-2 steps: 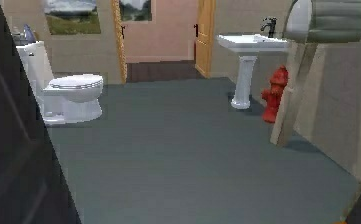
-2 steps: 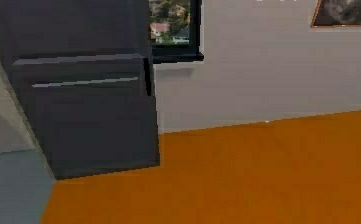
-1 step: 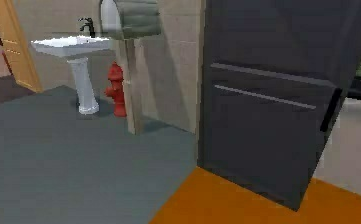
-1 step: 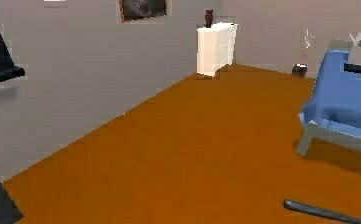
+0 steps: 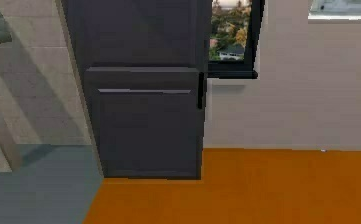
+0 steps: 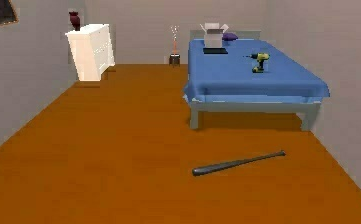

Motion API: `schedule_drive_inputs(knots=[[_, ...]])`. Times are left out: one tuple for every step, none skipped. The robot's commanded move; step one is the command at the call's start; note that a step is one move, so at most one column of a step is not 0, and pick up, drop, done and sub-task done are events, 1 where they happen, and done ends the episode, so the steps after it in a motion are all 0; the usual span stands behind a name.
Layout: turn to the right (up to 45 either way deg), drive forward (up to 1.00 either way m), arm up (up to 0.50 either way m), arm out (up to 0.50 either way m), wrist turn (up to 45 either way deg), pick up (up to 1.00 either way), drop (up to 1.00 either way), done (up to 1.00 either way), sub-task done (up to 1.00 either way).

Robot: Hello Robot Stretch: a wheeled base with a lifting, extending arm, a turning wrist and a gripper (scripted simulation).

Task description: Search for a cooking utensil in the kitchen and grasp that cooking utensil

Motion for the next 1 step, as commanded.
schedule_drive_inputs(knots=[[0.0,0.20,0.00,0.00,0.0,0.00,0.00,0.00,0.00]])
